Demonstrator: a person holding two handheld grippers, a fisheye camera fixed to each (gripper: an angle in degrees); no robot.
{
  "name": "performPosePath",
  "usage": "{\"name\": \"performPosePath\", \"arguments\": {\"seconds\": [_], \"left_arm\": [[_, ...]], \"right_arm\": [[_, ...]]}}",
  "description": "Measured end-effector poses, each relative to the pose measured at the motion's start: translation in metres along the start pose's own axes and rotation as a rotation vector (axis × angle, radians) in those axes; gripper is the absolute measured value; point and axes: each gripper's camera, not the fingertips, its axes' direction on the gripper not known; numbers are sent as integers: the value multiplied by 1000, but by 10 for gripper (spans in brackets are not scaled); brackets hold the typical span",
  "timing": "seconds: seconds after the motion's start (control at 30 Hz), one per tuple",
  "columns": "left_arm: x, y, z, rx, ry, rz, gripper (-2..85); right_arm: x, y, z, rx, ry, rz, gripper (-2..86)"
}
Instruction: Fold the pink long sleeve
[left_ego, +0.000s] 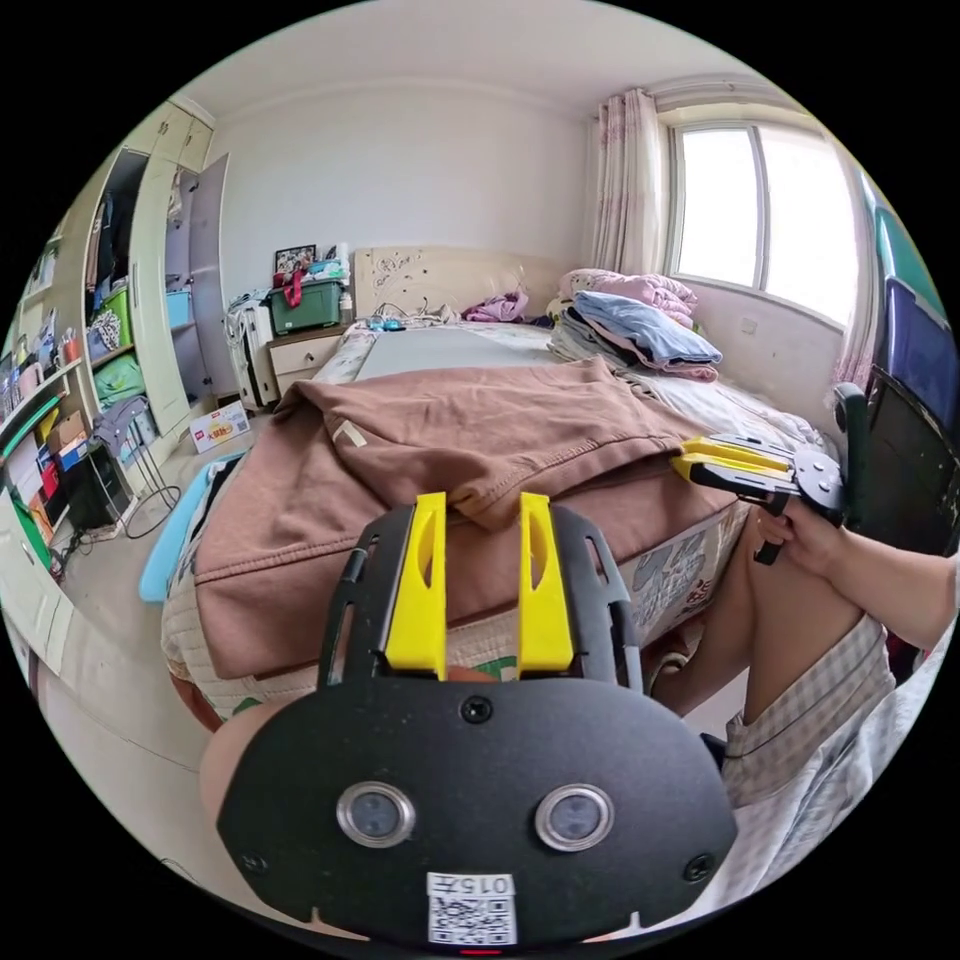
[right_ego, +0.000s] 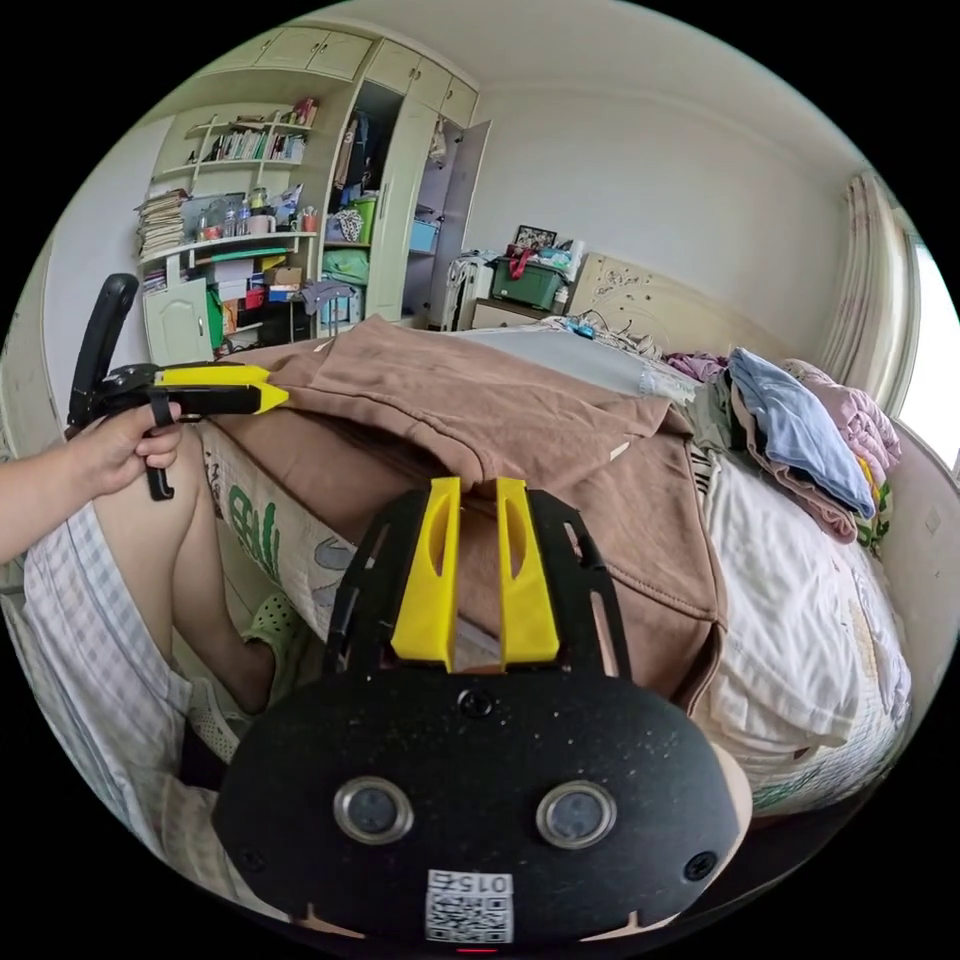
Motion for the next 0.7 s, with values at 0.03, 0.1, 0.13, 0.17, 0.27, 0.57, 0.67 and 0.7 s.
{"name": "performPosePath", "arguments": {"seconds": [0.03, 0.1, 0.13, 0.17, 0.27, 0.57, 0.67, 0.7], "left_arm": [[0, -1, 2, -8, -3, -3, 97], [-1, -2, 1, -2, 4, -9, 82], [-3, -1, -2, 13, 26, -13, 72], [-5, 0, -9, 49, 63, -17, 64], [-13, 6, -33, 128, 148, -35, 55], [6, 15, -22, 21, 114, 135, 51], [4, 14, -6, -48, 127, 161, 51], [3, 14, -3, -59, 130, 163, 52]], "right_arm": [[0, 2, -3, 4, 6, 0, 56], [1, 5, -9, 13, 9, -16, 52], [1, 6, -14, 11, 12, -40, 51], [3, 6, -22, 14, 7, -45, 50], [14, 4, -50, 35, -62, -34, 49], [2, 9, -48, -142, 22, -176, 47], [5, 7, -27, -234, 35, -220, 47], [7, 6, -25, -246, 32, -221, 47]]}}
